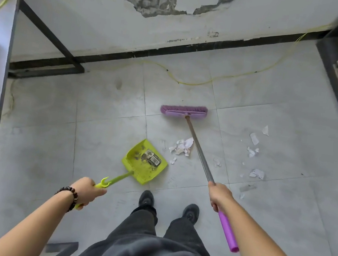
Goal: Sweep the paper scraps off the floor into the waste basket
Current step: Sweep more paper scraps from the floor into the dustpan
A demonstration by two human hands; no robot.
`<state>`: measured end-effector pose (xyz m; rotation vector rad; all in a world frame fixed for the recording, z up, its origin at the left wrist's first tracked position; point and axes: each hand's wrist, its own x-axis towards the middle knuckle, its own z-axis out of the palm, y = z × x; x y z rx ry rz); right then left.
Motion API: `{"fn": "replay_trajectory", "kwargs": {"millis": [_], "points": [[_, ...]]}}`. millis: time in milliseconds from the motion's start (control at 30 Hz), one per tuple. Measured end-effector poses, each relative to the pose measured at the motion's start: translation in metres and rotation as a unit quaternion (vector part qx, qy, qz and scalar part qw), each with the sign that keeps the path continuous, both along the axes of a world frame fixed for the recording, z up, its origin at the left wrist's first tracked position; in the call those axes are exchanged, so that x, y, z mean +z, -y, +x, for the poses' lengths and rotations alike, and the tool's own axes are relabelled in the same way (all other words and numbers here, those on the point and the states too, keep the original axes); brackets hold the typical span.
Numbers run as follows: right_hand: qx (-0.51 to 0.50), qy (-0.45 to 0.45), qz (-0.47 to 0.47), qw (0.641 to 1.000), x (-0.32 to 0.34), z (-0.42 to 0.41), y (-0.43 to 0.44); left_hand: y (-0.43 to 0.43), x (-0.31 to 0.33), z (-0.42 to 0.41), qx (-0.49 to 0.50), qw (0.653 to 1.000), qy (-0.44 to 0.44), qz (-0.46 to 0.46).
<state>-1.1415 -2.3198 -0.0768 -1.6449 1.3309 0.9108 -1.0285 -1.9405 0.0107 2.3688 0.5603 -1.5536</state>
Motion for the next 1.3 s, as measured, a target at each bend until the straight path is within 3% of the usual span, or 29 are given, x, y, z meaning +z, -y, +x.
{"fn": "replay_trajectory", "kwargs": {"millis": [67, 167, 300, 367, 567, 733, 933, 1100, 1300], "points": [[-0.034, -0.005, 0.03, 0.999, -0.005, 0.014, 0.012, 0.006, 0.005, -0.01, -0.015, 1.0, 0.011, 0.013], [-0.003, -0.029, 0.042, 0.999, -0.009, 0.014, 0.027, 0.013, 0.009, -0.023, -0.028, 0.999, 0.027, 0.026], [0.12, -0.032, -0.037, 0.992, -0.016, -0.018, 0.03, 0.02, 0.006, -0.039, -0.033, 0.999, 0.027, 0.025], [0.13, -0.006, -0.062, 0.99, -0.02, -0.036, 0.026, 0.022, 0.0, -0.044, -0.053, 0.998, 0.02, 0.027], [0.109, -0.008, -0.03, 0.994, -0.005, -0.073, -0.017, 0.016, -0.026, -0.055, -0.109, 0.993, 0.015, 0.044], [0.124, -0.009, -0.005, 0.992, 0.02, -0.095, -0.084, -0.021, -0.035, -0.064, -0.095, 0.995, -0.003, 0.031], [0.018, -0.037, 0.107, 0.993, 0.042, -0.142, -0.17, -0.056, -0.043, -0.082, -0.079, 0.997, -0.011, -0.021], [-0.125, -0.05, 0.204, 0.97, 0.071, -0.166, -0.18, -0.046, -0.05, -0.067, -0.099, 0.993, 0.01, -0.062], [-0.2, 0.008, 0.216, 0.956, 0.089, -0.164, -0.198, -0.05, -0.041, -0.075, -0.188, 0.979, 0.066, -0.045]]}}
